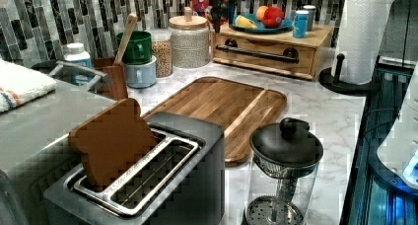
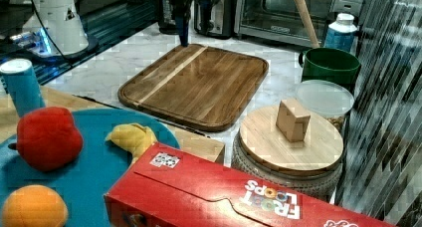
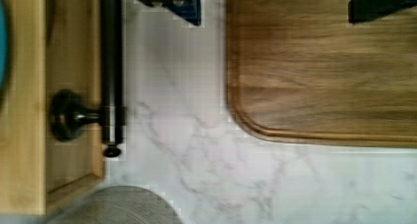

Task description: Open the drawer.

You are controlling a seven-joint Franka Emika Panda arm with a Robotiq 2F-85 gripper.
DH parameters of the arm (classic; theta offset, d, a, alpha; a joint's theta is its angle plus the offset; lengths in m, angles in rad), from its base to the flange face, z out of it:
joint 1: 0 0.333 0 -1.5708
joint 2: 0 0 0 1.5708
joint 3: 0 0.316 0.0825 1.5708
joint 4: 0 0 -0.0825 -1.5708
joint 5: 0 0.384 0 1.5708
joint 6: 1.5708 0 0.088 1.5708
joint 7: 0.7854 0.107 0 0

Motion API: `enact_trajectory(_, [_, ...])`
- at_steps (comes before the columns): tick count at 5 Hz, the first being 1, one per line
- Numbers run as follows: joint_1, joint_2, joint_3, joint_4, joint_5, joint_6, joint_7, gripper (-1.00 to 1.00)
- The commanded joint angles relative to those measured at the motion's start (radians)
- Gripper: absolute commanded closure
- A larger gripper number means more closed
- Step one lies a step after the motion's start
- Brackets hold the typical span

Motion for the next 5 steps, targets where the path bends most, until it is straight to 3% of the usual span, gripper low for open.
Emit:
enact_trajectory(1, [-0.092,0.062,-0.043,-0.013,0.011,0.134,-0.299,-1.0])
enact_trajectory(4, [-0.164,0.099,0.007,-0.099,0.017,0.325,-0.275,-1.0])
enact_trajectory(5, [-0.162,0.099,0.004,-0.133,0.037,0.369,-0.268,-1.0])
